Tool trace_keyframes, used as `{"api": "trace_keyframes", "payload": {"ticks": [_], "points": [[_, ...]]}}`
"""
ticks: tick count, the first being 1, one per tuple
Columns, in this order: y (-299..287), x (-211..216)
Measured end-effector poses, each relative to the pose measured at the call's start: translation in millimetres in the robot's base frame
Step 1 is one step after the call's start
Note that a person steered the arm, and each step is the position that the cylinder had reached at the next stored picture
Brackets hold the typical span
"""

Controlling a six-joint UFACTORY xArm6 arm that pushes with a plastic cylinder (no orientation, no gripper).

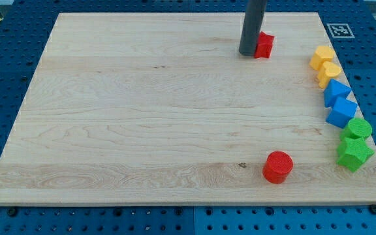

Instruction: Push the red star into the hexagon

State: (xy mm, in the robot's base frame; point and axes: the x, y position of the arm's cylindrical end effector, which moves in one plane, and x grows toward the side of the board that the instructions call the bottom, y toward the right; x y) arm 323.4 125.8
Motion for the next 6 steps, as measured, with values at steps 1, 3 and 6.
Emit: {"api": "trace_keyframes", "payload": {"ticks": [1, 3, 6], "points": [[19, 30], [20, -23], [-5, -72]]}}
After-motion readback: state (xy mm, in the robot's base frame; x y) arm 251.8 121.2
